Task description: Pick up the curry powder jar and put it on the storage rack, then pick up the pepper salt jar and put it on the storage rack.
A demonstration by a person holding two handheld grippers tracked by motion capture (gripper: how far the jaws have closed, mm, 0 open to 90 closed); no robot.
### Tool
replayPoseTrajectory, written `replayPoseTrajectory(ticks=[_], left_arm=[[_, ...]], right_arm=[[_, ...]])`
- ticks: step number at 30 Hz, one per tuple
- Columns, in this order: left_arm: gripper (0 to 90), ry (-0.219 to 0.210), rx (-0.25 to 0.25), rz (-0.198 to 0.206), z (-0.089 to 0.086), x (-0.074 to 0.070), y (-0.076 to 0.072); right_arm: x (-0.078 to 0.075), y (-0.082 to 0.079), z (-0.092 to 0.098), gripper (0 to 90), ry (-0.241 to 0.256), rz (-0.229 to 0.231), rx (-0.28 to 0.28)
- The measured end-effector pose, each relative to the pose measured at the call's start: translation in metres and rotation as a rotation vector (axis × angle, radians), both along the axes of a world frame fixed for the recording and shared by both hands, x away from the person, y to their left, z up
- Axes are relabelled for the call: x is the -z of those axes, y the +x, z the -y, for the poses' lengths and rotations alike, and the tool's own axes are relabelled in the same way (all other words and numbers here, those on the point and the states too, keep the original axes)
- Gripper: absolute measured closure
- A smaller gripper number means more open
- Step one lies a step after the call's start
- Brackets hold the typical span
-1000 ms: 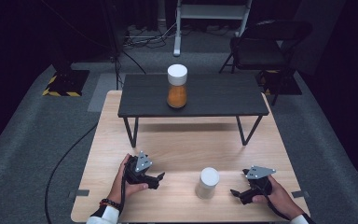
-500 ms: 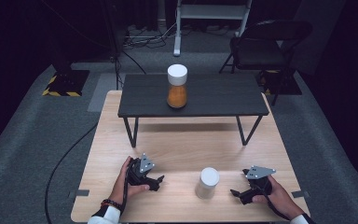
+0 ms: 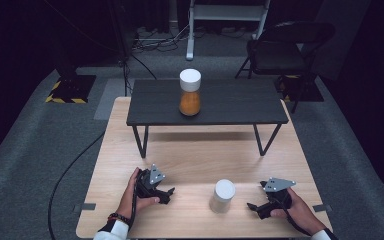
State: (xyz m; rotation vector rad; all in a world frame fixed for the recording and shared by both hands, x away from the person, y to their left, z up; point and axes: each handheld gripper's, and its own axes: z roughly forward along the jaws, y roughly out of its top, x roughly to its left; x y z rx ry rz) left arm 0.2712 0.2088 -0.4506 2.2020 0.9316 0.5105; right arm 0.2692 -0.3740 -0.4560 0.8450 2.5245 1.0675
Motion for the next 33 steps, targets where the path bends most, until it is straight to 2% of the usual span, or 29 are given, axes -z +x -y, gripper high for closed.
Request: replayPoseTrajectory(ticks=[4,15,20,33], left_arm=[[3.7,0.012,-0.002,-0.011,0.0006,0.0006,0.0016],[3.2,-0.015,-0.011,-0.031,-0.0019,0.0036,0.0042],[3.1,-0.034,-0.022,-0.067,-0.0048,0.0027,0.0082],[1.0,-0.033,-0.027,-0.073,-0.0042,0.0024,0.0095]], right_arm=[[-0.0001,0.0002,-0.0001,0.0,-0.001,0.000,-0.001],[-0.0001,0.0003,-0.0004,0.0,-0.001,0.000,-0.001],[-0.0001,0.0003,-0.0004,0.0,-0.001,0.000,-0.001],[-0.0001,0.0003,-0.0004,0.0,-0.001,0.000,-0.001]])
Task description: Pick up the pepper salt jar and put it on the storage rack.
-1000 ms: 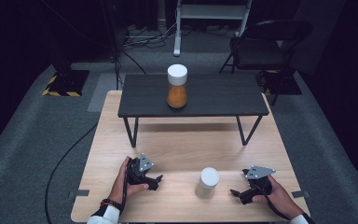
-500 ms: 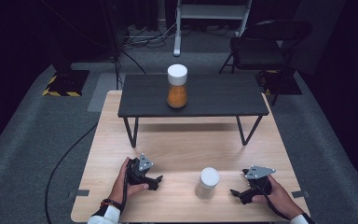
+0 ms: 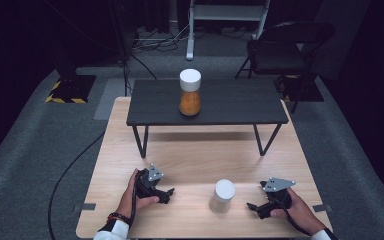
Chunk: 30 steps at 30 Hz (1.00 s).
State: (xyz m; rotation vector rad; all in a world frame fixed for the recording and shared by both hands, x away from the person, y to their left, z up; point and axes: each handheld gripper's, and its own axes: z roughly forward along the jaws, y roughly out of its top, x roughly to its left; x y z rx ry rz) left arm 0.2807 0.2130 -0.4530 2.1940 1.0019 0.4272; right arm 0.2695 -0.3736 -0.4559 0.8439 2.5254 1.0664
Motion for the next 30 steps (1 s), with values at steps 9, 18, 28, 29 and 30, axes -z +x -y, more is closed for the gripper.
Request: replayPoseTrajectory(ticks=[9,18,28,29,30], left_arm=[[0.9,0.000,0.000,0.000,0.000,0.000,0.000],[0.8,0.001,0.000,0.000,0.000,0.000,0.000],[0.8,0.002,-0.007,0.000,0.001,0.000,-0.001],[0.8,0.002,-0.008,0.001,0.001,0.000,-0.001],[0.8,0.002,-0.008,0.001,0.001,0.000,-0.001]], right_arm=[[0.000,0.000,0.000,0.0,0.000,0.000,0.000],[0.000,-0.001,0.000,0.0,0.001,0.000,-0.002],[-0.007,-0.003,0.003,1.7,0.026,0.035,-0.073],[-0.009,-0.002,0.004,1.7,0.038,0.035,-0.087],[-0.012,-0.002,0.005,1.8,0.049,0.038,-0.104]])
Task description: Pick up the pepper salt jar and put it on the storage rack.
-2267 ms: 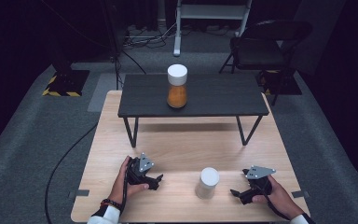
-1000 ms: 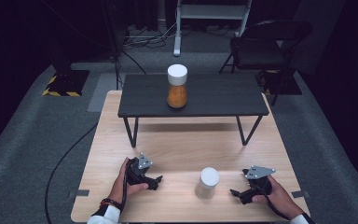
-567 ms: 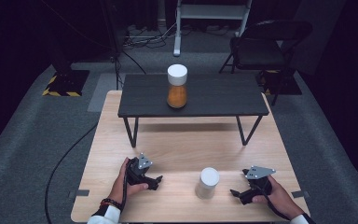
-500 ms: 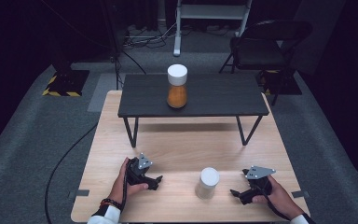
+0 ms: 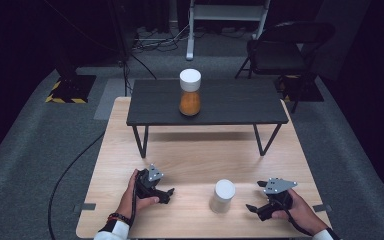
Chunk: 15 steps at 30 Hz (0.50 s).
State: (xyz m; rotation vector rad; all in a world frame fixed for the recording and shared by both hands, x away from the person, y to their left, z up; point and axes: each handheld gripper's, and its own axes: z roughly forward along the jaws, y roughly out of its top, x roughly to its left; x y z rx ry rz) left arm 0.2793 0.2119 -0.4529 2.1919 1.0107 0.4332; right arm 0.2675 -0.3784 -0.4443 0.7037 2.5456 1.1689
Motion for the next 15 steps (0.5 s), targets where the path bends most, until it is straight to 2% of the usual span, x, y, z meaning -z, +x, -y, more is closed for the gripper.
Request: replayPoseTrajectory(ticks=[7,11,15], left_arm=[[0.8,-0.001,-0.001,0.000,0.000,0.000,0.000],[0.8,0.000,-0.001,0.000,0.000,0.000,0.000],[0.8,-0.001,-0.001,0.000,0.000,0.000,0.000]], right_arm=[[-0.014,-0.004,0.000,1.8,0.059,0.041,-0.084],[-0.022,-0.006,-0.003,1.8,0.065,0.059,-0.144],[-0.026,-0.009,-0.007,1.8,0.077,0.073,-0.179]])
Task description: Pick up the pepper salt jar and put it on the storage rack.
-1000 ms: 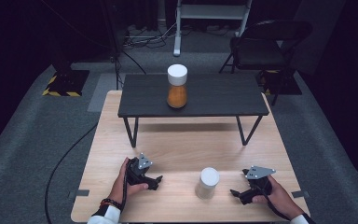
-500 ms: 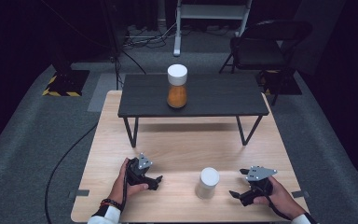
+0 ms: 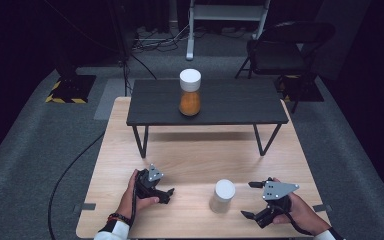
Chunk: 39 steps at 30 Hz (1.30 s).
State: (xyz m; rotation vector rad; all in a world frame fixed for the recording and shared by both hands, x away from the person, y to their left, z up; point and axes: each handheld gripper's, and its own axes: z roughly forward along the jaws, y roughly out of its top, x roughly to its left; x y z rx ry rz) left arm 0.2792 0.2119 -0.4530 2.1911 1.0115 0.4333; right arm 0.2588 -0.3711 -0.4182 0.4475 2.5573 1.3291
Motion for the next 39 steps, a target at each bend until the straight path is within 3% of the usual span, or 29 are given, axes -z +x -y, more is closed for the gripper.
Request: replayPoseTrajectory(ticks=[14,23,31,35,39], left_arm=[[0.8,0.000,0.000,0.000,0.000,0.000,0.000],[0.8,0.000,0.000,0.000,0.000,0.000,0.000],[0.8,0.000,0.000,0.000,0.000,0.000,0.000],[0.8,-0.001,0.000,0.000,0.000,0.000,0.000],[0.8,-0.001,0.000,0.000,0.000,0.000,0.000]], right_arm=[[0.002,0.006,-0.018,1.8,0.048,-0.005,-0.060],[0.009,0.016,-0.028,2.0,0.104,-0.020,-0.095],[0.017,0.023,-0.033,10.2,0.160,-0.034,-0.086],[0.026,0.024,-0.031,15.7,0.213,-0.036,-0.081],[0.034,0.021,-0.031,22.0,0.252,-0.014,-0.081]])
